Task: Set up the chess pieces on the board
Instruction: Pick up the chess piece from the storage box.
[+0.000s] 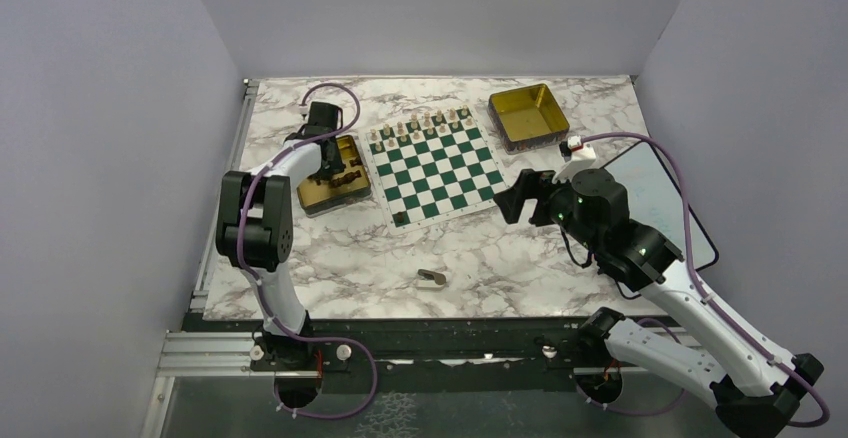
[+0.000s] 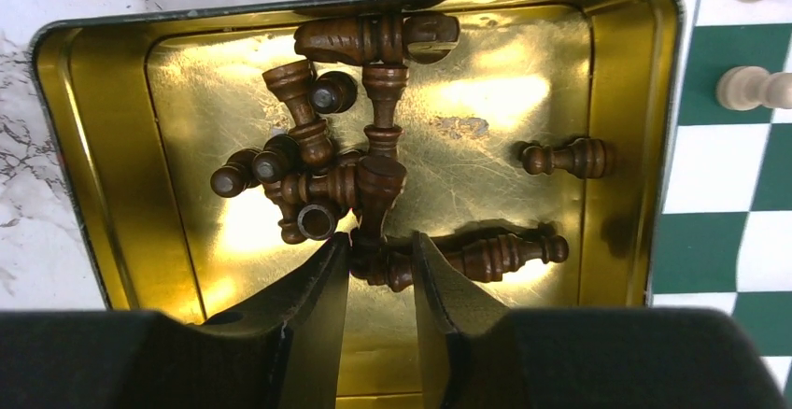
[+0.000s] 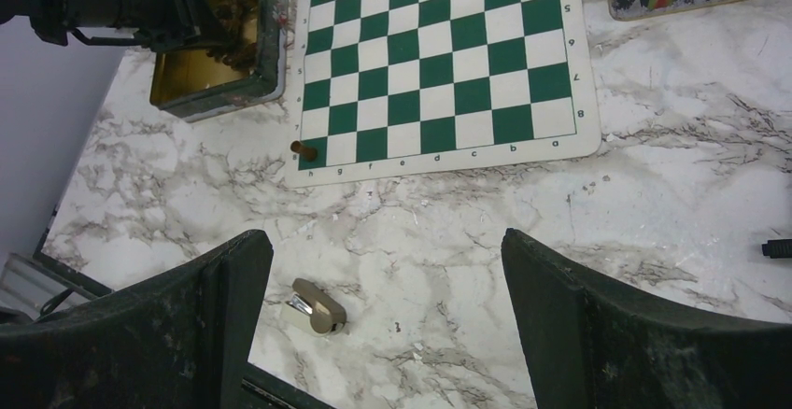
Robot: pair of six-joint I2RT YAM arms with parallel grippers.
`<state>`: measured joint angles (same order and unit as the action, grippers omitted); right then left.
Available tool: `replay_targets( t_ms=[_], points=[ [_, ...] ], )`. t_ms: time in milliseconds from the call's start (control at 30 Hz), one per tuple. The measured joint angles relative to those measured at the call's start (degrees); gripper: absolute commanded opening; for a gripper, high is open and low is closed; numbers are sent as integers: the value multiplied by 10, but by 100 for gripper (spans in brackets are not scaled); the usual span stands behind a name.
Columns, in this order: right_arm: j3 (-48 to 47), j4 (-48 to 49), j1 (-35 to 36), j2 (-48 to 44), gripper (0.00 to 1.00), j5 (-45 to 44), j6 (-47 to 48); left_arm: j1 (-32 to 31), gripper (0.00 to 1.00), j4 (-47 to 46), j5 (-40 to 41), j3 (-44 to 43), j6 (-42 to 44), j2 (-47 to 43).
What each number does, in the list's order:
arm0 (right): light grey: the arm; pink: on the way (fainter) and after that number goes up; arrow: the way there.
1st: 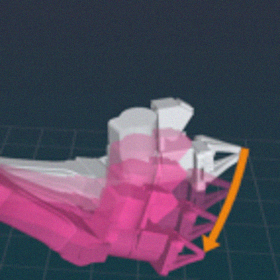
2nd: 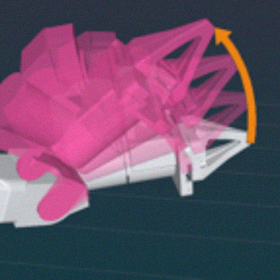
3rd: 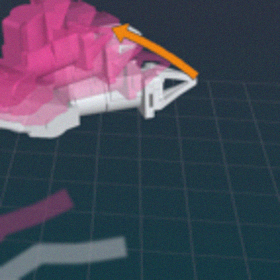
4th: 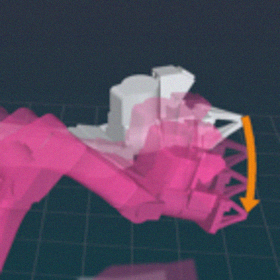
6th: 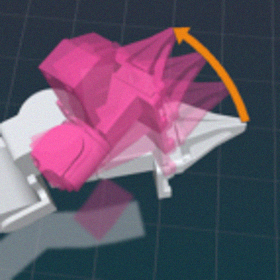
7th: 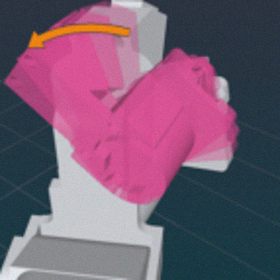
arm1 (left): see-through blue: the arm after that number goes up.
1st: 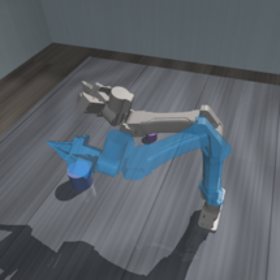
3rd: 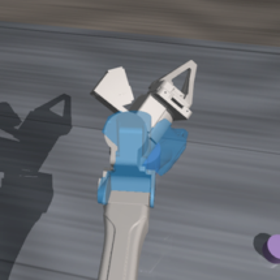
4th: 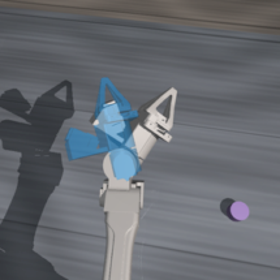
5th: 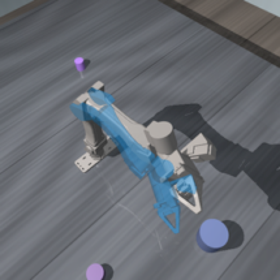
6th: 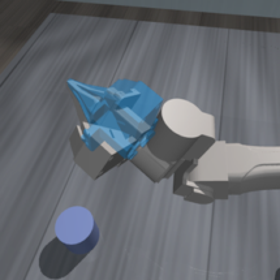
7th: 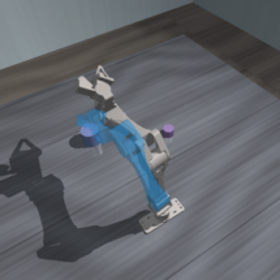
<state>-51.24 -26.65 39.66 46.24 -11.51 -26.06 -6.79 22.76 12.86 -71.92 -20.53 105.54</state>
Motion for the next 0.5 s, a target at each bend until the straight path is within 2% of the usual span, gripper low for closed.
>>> replay_targets(
  t_ms=[300, 500],
  points=[
    [0, 0, 0, 2, 98, -3, 0, 1, 29, -1, -1, 0, 4, 19],
    [0, 0, 0, 2, 98, -3, 0, 1, 18, -2, -1, 0, 9, 20]
  ],
)
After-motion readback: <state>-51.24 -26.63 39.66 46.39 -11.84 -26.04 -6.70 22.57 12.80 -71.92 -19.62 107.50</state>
